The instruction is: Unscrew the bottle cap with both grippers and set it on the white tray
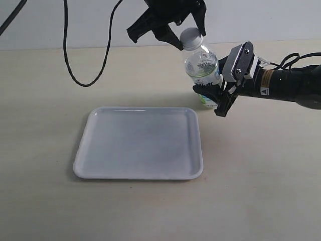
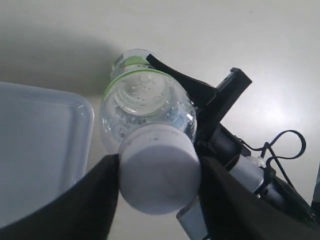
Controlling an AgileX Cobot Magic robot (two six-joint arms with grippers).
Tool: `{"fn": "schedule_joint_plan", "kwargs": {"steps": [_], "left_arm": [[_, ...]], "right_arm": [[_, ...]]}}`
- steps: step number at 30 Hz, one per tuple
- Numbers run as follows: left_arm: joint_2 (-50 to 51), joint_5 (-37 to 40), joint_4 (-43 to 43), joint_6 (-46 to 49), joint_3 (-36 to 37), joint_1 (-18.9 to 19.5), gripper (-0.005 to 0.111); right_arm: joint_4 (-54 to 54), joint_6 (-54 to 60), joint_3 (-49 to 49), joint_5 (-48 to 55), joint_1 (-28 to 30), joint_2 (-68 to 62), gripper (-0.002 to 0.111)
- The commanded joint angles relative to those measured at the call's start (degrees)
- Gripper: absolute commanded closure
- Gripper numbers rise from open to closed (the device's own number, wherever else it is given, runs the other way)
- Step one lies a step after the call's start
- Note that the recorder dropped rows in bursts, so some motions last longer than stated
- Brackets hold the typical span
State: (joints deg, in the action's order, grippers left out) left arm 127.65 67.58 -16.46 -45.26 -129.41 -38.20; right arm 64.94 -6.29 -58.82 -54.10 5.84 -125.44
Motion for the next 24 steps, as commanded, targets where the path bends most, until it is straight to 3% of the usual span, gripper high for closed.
{"fn": "schedule_joint_plan", "kwargs": {"steps": [1, 2, 14, 24], "left_arm": [[-0.1, -0.7, -2.2, 6.6, 0.0, -0.1, 0.011], [-0.1, -1.0, -1.9, 8.6, 0.0, -0.1, 0.001], [-2.3, -2.6, 2.9, 52.1, 0.0, 0.1, 0.003], [-2.0, -1.0, 1.4, 88.6, 0.0, -0.4, 0.003]], "right_arm": [[0.6, -1.7, 0.6, 5.4, 0.2, -0.9, 0.108], [0.6, -1.9, 0.6, 5.4, 0.2, -0.9, 0.108], [0.8, -3.5, 0.6, 5.4, 0.2, -0.9, 0.108], [1.4, -4.4, 0.6, 5.4, 0.2, -0.9, 0.108]]}}
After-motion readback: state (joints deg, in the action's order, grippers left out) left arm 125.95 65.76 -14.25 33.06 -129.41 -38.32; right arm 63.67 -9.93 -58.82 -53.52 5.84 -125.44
